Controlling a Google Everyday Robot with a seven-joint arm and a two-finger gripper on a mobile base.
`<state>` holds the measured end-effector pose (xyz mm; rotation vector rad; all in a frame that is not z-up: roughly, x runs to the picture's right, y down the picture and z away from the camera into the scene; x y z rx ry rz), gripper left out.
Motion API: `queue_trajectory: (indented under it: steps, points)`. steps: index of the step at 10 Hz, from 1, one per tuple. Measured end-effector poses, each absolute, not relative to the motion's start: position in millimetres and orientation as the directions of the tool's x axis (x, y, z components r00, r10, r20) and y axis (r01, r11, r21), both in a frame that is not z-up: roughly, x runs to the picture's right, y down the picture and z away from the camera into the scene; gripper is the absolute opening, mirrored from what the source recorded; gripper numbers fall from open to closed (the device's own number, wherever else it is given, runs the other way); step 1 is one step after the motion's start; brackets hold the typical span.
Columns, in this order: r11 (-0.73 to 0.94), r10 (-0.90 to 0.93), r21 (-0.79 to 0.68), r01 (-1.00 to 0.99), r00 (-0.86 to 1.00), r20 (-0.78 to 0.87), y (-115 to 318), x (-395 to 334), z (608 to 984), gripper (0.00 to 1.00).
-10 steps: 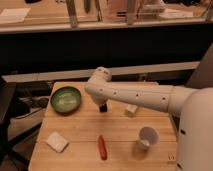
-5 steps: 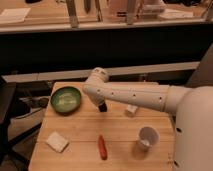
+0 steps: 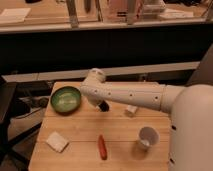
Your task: Knock the eraser over
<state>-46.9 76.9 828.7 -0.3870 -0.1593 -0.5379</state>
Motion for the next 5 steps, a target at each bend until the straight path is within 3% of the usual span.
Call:
queue_trajectory:
  steps: [5]
  points:
    - [0.784,-0.484,-0.301,0.543,0.838,0.252,75.8,-58.1,832.4,0.05]
